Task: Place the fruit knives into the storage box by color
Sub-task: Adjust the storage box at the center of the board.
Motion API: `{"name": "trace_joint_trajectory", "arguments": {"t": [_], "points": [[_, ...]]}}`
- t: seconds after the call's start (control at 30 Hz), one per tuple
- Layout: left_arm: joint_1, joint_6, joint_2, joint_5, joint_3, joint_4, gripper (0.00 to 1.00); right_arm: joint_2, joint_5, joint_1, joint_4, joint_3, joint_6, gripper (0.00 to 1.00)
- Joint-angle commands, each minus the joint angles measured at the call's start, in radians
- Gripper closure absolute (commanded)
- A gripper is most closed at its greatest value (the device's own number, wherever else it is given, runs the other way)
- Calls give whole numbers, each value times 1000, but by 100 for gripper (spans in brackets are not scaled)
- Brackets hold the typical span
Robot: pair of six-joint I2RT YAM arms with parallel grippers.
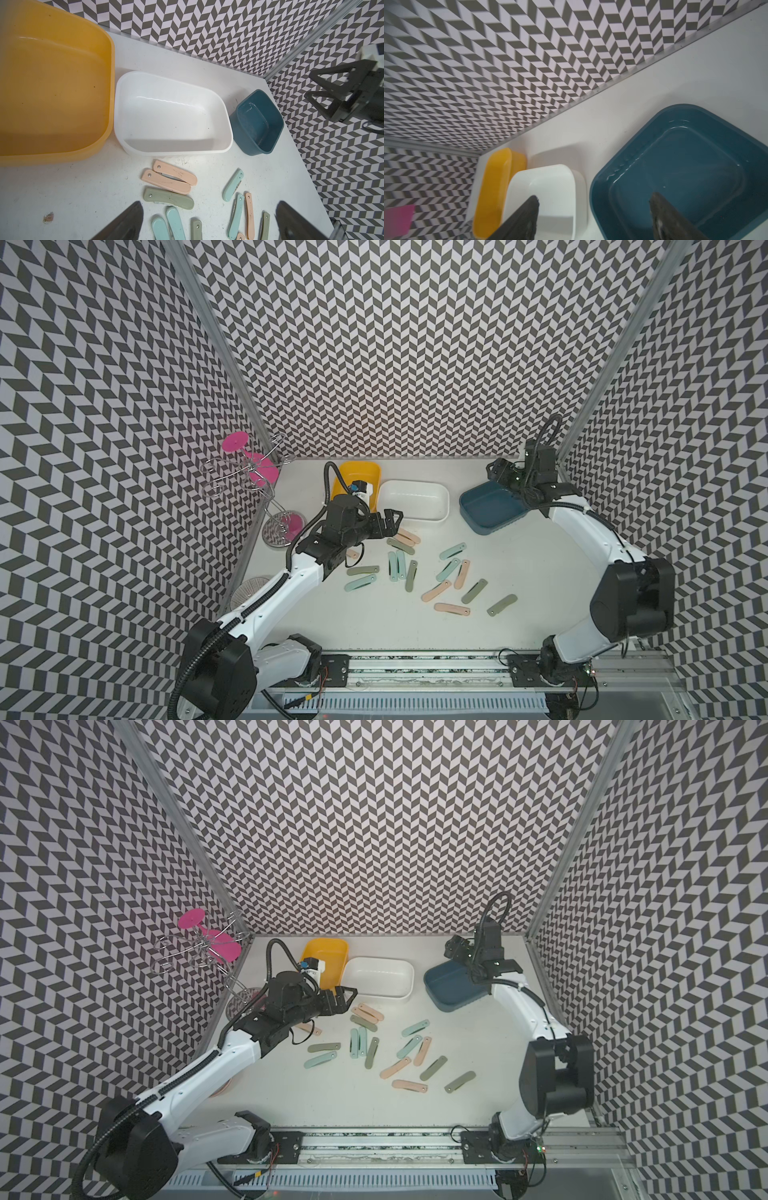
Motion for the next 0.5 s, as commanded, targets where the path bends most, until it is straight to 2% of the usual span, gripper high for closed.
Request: {"name": "trace_joint_trajectory", "arguments": {"t": [0.0,0.23,0.47], "points": [[-7,3,-1,-18,21,-19,0,115,121,-16,-127,77,-89,19],[-7,7,-3,-24,37,-34,0,307,158,-64,-192,156,-117,20],[-7,6,-13,-31,31,-33,0,336,193,-82,-178,64,-119,21]]}}
